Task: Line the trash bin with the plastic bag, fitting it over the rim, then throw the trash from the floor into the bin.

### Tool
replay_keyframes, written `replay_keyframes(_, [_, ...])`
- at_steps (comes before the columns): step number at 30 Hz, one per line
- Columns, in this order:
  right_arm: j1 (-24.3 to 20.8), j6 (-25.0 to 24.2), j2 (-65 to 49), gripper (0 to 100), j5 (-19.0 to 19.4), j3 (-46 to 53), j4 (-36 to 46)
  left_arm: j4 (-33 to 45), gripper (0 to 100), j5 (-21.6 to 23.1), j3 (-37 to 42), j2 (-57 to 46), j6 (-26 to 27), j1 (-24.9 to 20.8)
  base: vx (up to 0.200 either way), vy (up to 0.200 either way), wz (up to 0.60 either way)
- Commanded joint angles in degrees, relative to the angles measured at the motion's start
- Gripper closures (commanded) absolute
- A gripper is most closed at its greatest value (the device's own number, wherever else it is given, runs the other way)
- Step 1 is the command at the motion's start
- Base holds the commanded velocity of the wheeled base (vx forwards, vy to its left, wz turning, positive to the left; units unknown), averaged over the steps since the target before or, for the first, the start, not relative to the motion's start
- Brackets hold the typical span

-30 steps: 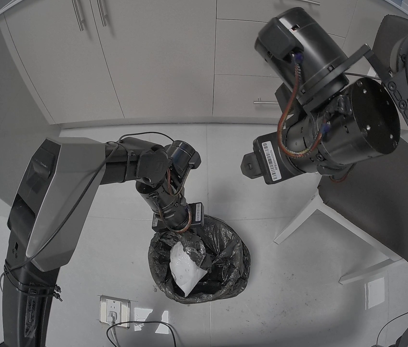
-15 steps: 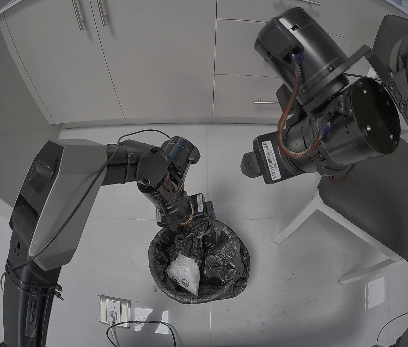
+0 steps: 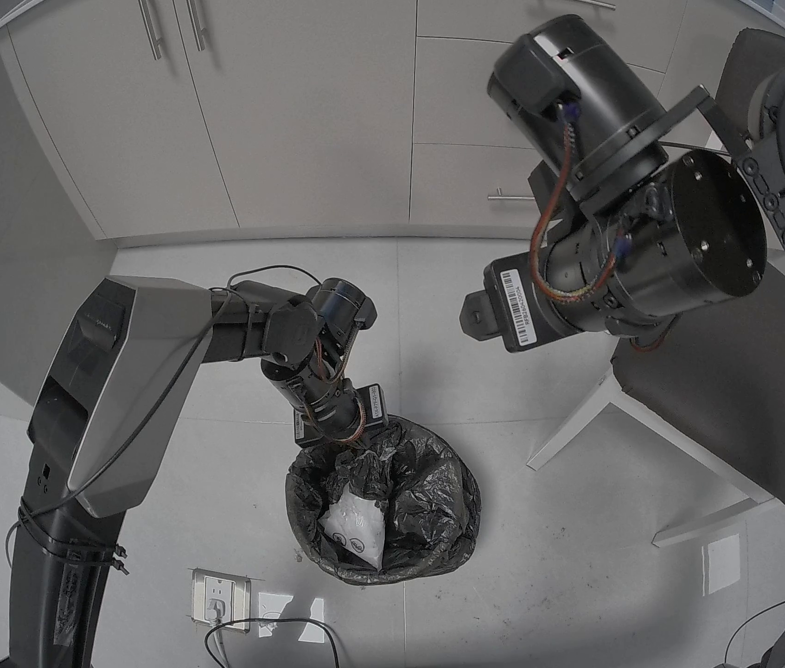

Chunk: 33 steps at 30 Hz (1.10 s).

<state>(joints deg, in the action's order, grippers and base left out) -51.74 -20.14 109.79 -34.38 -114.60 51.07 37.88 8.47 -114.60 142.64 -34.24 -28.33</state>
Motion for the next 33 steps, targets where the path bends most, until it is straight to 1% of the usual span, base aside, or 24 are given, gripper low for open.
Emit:
replay_keyframes(1, [-0.03,0.01,0.07,0,0.01,0.01,-0.18,-0.87,100,0.14,0.01,1.41,-0.56,-0.06,0.0,0.0,0.0])
replay_keyframes(4, [-0.03,0.01,0.07,0,0.01,0.01,-0.27,-3.34,100,0.14,0.01,2.55,-1.18,-0.06,0.0,0.0,0.0])
replay_keyframes(7, [-0.12,0.01,0.07,0,0.1,0.01,-0.35,-4.92,100,0.05,0.01,3.52,-0.47,-0.15,0.0,0.0,0.0])
replay_keyframes(9, [-0.03,0.01,0.07,0,0.1,0.01,-0.44,-5.44,100,-0.12,0.01,4.57,0.76,-0.32,0.0,0.0,0.0])
replay_keyframes(12, [-0.03,0.01,0.07,0,0.1,0.01,-1.23,-5.8,100,-0.3,0.01,6.24,4.36,-0.32,0.0,0.0,0.0])
replay_keyframes(14, [-0.03,0.1,0.07,0,0.1,0.01,-2.2,-7.38,100,-0.39,0.01,7.83,5.77,-0.32,0.0,0.0,0.0])
replay_keyframes(21, [0.06,0.01,0.07,0,0.1,0.01,-2.55,-11.77,100,-0.39,0.01,11.96,5.94,-0.41,0.0,0.0,0.0])
replay_keyframes(29, [0.5,-0.25,-0.01,0,0.01,0.01,-2.81,-14.94,100,-0.47,0.01,15.65,6.21,-1.2,0.0,0.0,0.0])
replay_keyframes(33, [0.58,-1.57,-0.19,0,0.01,0.01,-2.73,-15.2,100,-1.35,0.01,17.32,7.7,-1.46,0.0,0.0,0.0])
